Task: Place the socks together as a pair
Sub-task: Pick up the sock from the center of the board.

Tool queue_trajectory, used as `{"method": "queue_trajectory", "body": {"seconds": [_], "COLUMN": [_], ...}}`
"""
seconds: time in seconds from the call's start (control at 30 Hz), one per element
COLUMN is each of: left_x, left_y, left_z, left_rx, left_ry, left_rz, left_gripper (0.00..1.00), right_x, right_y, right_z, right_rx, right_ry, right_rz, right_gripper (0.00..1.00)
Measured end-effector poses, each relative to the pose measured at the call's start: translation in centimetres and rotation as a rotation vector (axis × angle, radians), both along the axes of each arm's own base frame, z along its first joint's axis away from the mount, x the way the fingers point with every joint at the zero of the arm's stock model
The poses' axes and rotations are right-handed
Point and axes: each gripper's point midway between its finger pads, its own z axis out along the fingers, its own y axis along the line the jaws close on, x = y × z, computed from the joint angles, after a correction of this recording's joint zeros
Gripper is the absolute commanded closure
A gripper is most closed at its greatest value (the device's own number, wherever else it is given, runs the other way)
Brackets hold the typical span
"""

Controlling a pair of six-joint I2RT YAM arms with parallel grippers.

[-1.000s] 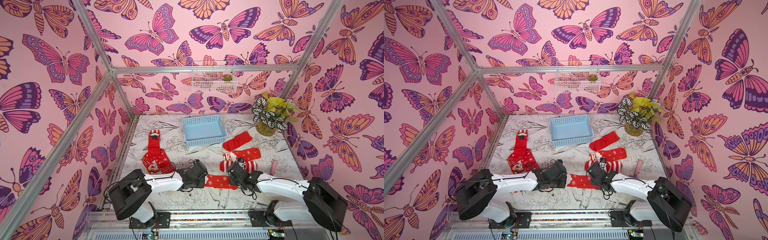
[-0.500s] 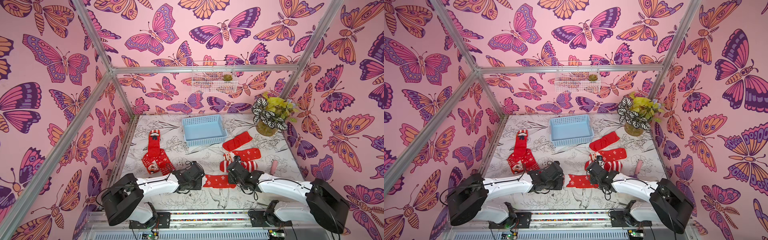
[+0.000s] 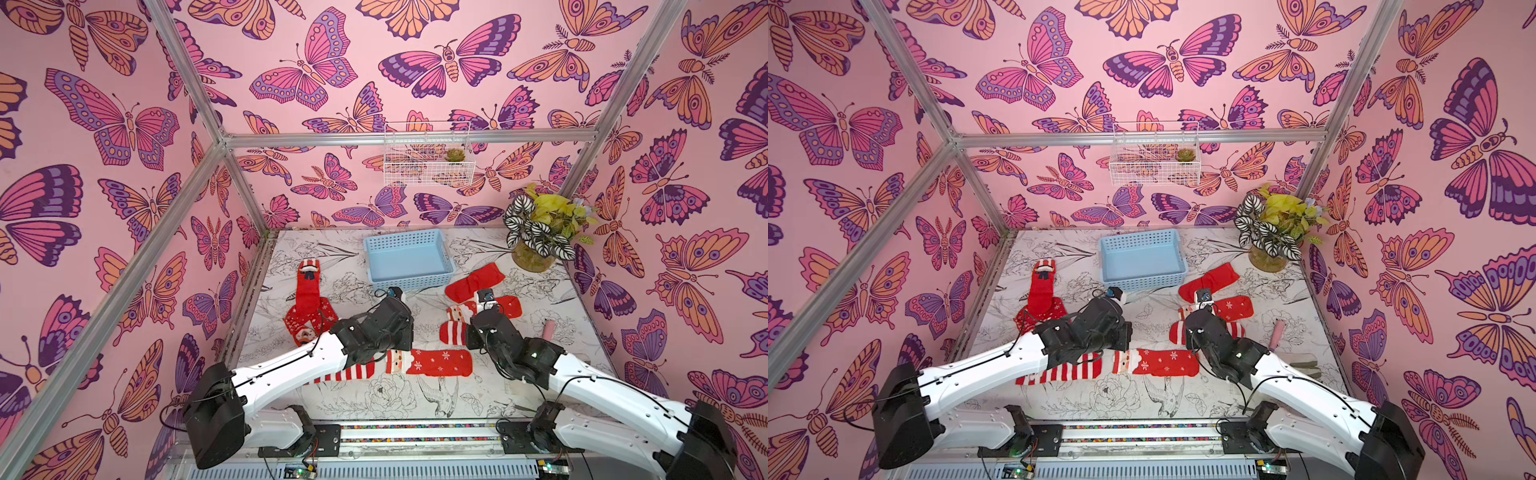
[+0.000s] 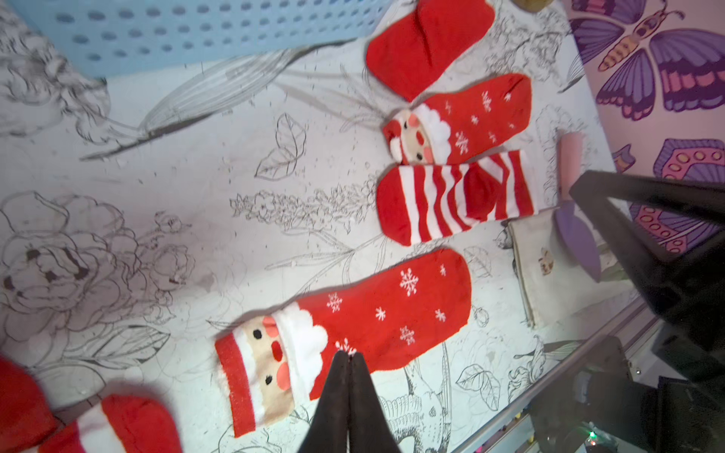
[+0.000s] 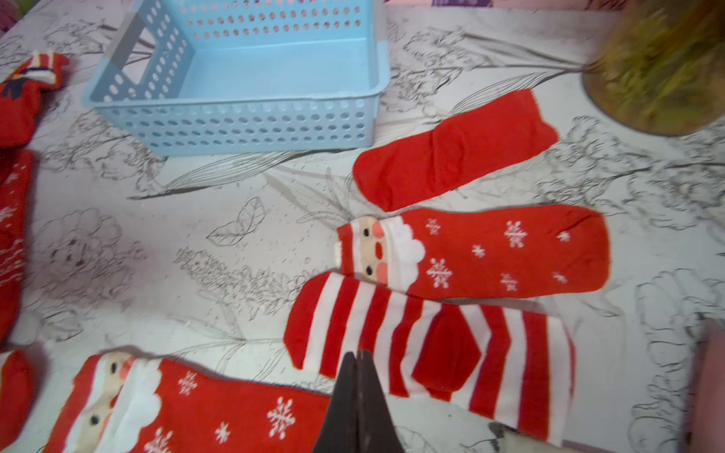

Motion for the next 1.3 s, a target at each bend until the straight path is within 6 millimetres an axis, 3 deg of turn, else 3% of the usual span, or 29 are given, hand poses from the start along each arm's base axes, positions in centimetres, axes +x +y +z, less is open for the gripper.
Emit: {"method": "queue_trajectory", "body": {"seconds": [0.07,0.17,0.23,0.33,0.4,0.47,0.6,0.8,1.0,1.3], "left_x": [0.9,2.4,3.5,4.8,5.6,6.3,7.6,8.7,9.0,9.7], "left_y": [-0.6,-2.2,-3.6,-5.3,-6.4,-7.6,-10.2,-13.5,-14.5,-15.7], "left_z": [0.9,1.2,0.7,-1.3,-3.0,-4.2,-5.9,-8.4,-10.9,-12.4], "left_rx": [0.0,0.011,0.024,0.051,0.065,0.061,0.021,-0.024,-0.026,-0.031], "left_ry": [-0.02,-0.024,-0.019,0.004,0.029,0.05,0.082,0.139,0.18,0.193], "left_rz": [0.001,-0.006,-0.012,-0.017,-0.022,-0.028,-0.044,-0.064,-0.063,-0.06], "left_gripper": [0.8,0.76,0.75,0.71,0.65,0.6,0.51,0.49,0.49,0.51], "right_x": [0.7,1.1,0.8,0.0,-0.1,-0.1,-0.2,-1.0,-1.2,-1.1], "right_y": [-1.5,-4.5,-6.3,-7.8,-8.1,-8.2,-8.5,-8.8,-8.9,-8.5], "right_z": [0.3,-0.9,-2.2,-3.3,-2.8,-1.9,-0.5,-0.5,0.4,0.3], "right_rx": [-0.005,-0.003,0.003,0.02,0.044,0.071,0.12,0.174,0.214,0.23], "right_ry": [-0.033,-0.039,-0.026,-0.021,-0.042,-0.074,-0.128,-0.173,-0.209,-0.206], "right_rz": [-0.055,-0.145,-0.195,-0.232,-0.246,-0.252,-0.264,-0.258,-0.262,-0.245], "right_gripper": [0.96,0.93,0.92,0.8,0.69,0.64,0.63,0.62,0.62,0.62]}}
